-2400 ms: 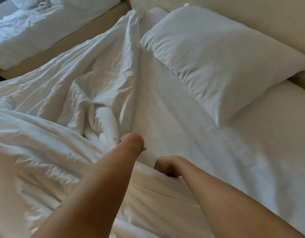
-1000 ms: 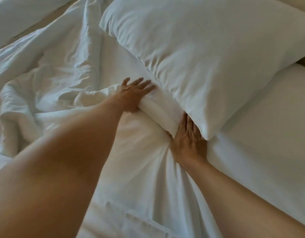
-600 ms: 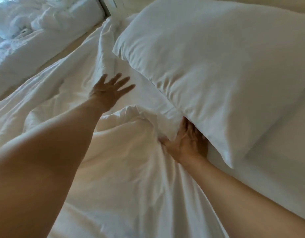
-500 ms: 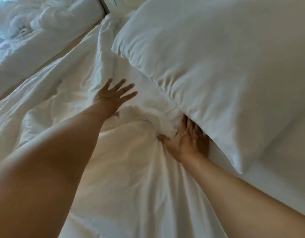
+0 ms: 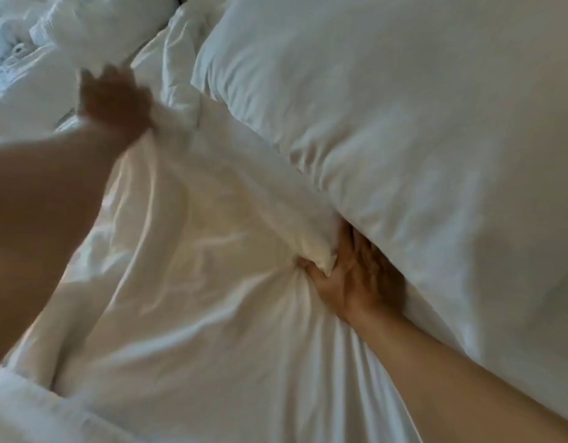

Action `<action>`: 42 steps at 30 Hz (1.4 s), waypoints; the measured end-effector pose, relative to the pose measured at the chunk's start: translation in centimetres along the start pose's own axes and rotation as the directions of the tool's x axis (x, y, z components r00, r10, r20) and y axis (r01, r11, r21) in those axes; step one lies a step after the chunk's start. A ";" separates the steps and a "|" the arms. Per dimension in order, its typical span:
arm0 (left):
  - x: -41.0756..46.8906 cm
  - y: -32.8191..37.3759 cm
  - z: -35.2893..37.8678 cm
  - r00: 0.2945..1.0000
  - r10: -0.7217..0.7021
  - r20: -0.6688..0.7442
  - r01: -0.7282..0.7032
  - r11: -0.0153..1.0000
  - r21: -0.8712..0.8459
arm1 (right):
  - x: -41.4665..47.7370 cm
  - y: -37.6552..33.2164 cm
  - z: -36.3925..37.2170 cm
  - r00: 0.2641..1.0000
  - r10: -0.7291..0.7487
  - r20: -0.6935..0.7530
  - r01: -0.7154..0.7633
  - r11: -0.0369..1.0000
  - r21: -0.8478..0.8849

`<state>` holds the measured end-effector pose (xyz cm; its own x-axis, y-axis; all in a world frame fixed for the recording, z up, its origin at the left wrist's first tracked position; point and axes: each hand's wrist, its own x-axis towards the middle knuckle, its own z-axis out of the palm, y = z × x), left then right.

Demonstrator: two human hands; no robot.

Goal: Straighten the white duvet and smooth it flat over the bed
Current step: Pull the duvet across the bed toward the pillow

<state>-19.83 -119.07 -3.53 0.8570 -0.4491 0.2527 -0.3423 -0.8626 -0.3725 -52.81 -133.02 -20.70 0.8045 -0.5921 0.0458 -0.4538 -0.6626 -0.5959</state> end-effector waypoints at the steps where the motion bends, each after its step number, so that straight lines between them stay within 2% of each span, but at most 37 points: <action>1: 1.8 0.4 -0.7 0.990 -0.092 -0.105 0.090 0.996 -0.028 | -0.1 -0.1 0.1 1.000 0.009 0.022 -0.008 1.000 -0.015; 2: 2.7 1.0 -1.2 0.980 -0.157 -0.124 0.148 0.986 -0.076 | -0.2 -0.2 0.1 0.999 0.009 0.045 -0.008 1.000 -0.017; 4: 2.4 2.5 -0.9 0.974 -0.224 -0.041 0.207 0.947 -0.245 | -0.2 -0.6 -0.1 0.998 0.014 0.069 -0.014 1.000 0.004; 6: 0.0 4.4 1.5 0.981 -0.152 0.116 0.184 0.920 -0.346 | 0.0 -0.6 0.0 0.998 0.017 0.065 -0.014 0.998 -0.053; 8: -3.9 6.4 5.6 0.953 0.022 0.303 0.076 0.949 -0.307 | 0.1 -0.3 0.6 0.998 0.032 0.054 -0.022 0.986 -0.167; 9: -6.1 7.4 7.7 0.913 0.080 0.399 0.030 0.965 -0.261 | 0.1 -0.2 0.9 0.998 0.042 0.051 -0.031 0.978 -0.207; 11: -8.8 8.4 11.1 0.827 0.094 0.554 0.051 0.969 -0.241 | 0.1 0.0 1.5 0.997 0.047 0.056 -0.033 0.974 -0.224; 13: -8.9 8.4 12.4 0.782 0.110 0.613 0.059 0.967 -0.249 | 0.3 0.3 2.0 0.999 0.025 0.037 -0.015 0.972 -0.236; 15: -8.5 8.4 11.3 0.758 0.129 0.640 0.028 0.973 -0.229 | 0.5 0.5 2.1 1.000 0.007 0.014 -0.003 0.963 -0.268; 17: -9.2 8.5 10.2 0.777 0.133 0.615 0.031 0.968 -0.248 | 0.8 0.6 2.1 1.000 0.008 0.023 -0.002 0.962 -0.275; 19: -10.9 8.3 9.1 0.789 0.213 0.577 -0.028 0.950 -0.312 | 1.1 0.9 2.4 0.998 0.022 0.053 -0.006 0.959 -0.285; 21: -13.2 5.9 8.2 0.756 0.320 0.571 -0.134 0.930 -0.343 | 1.4 1.1 2.7 0.995 0.034 0.091 -0.004 0.951 -0.311; 23: -15.5 1.9 6.7 0.714 0.361 0.600 -0.188 0.924 -0.333 | 1.2 1.0 2.6 0.992 0.050 0.116 -0.010 0.946 -0.323; 28: -23.7 -8.2 1.0 0.747 0.265 0.609 -0.156 0.961 -0.227 | 0.8 0.1 1.6 0.968 0.114 0.222 -0.041 0.951 -0.307; 31: -30.1 -13.9 -1.7 0.729 0.218 0.649 -0.130 0.975 -0.181 | 0.5 -0.8 0.3 0.940 0.188 0.283 -0.098 0.948 -0.303; 34: -36.9 -17.8 -3.5 0.695 0.194 0.692 -0.143 0.981 -0.131 | -2.3 -3.6 -0.5 0.961 0.190 0.199 -0.146 0.965 -0.216; 35: -38.1 -18.0 -3.3 0.683 0.185 0.707 -0.152 0.982 -0.110 | -3.7 -4.6 -0.6 0.978 0.143 0.153 -0.112 0.975 -0.193; 37: -40.5 -18.4 -3.3 0.691 0.119 0.713 -0.094 0.993 -0.074 | -8.6 -8.2 -0.5 0.984 -0.106 0.141 0.131 0.975 -0.182; 39: -41.6 -17.8 -2.8 0.728 0.079 0.681 -0.047 0.997 -0.066 | -13.5 -12.3 -0.5 0.900 -0.348 0.261 0.389 0.913 -0.124; 40: -41.9 -17.2 -2.6 0.745 0.086 0.662 -0.052 0.996 -0.072 | -15.5 -14.2 -0.3 0.850 -0.396 0.348 0.452 0.887 -0.092; 42: -42.0 -15.6 -2.4 0.769 0.135 0.625 -0.105 0.991 -0.084 | -19.1 -16.6 0.7 0.778 -0.358 0.516 0.459 0.885 -0.077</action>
<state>-51.43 -87.26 -6.23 0.8536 -0.3161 -0.4141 -0.4618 -0.8271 -0.3204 -60.35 -110.39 -12.24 0.9862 0.0135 -0.1648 -0.0621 -0.8936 -0.4446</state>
